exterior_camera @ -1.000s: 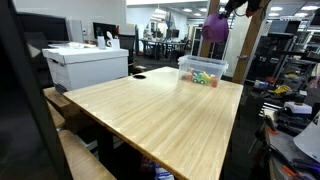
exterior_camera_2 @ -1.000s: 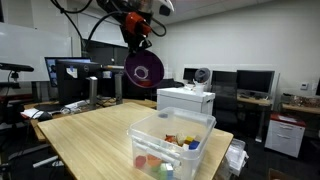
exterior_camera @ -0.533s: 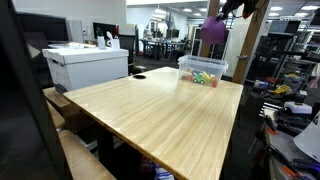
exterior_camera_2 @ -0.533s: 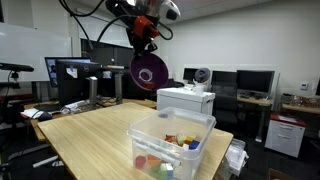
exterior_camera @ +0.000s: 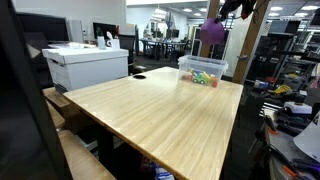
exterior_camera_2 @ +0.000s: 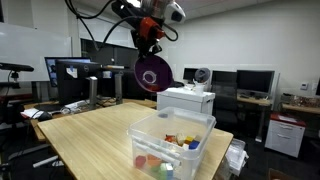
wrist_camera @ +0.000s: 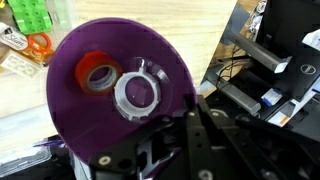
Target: Pour the contents in the purple bowl into the clear container
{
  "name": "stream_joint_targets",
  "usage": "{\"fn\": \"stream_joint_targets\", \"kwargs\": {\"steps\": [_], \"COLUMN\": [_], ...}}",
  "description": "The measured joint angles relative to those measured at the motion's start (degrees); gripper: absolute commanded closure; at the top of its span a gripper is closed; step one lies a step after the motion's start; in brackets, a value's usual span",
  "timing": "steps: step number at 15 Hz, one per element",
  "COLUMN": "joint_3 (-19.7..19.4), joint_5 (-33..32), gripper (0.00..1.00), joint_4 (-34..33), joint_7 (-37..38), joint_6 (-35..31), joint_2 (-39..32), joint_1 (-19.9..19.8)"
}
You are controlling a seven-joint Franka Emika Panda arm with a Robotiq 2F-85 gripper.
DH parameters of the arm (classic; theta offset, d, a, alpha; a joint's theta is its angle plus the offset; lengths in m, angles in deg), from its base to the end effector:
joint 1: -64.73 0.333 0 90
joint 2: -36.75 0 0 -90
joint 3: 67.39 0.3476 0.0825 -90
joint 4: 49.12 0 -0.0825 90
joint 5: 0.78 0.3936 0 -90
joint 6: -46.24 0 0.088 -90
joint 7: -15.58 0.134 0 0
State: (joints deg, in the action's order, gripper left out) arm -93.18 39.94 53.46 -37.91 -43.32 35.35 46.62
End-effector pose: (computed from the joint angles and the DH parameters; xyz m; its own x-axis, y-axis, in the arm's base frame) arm 0.4603 -0.3178 0.5438 0.9332 -0.0430 0.3569 0.1806 -0.8023 -0.5689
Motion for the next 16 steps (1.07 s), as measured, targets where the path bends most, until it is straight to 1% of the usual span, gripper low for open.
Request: {"fn": "stream_joint_targets", "kwargs": {"steps": [1, 2, 16], "joint_3": [0.08, 0.52, 0.90], "joint_5": [0.00, 0.00, 0.03], "gripper": [0.99, 0.96, 0.96], "joint_4": [-0.11, -0.30, -0.36], "joint_7": [0.01, 0.01, 0.01], "joint_6": [0.00, 0.00, 0.00], "joint_2": [-0.13, -0.33, -0.40], "joint_1": [-0.08, -0.46, -0.72]}}
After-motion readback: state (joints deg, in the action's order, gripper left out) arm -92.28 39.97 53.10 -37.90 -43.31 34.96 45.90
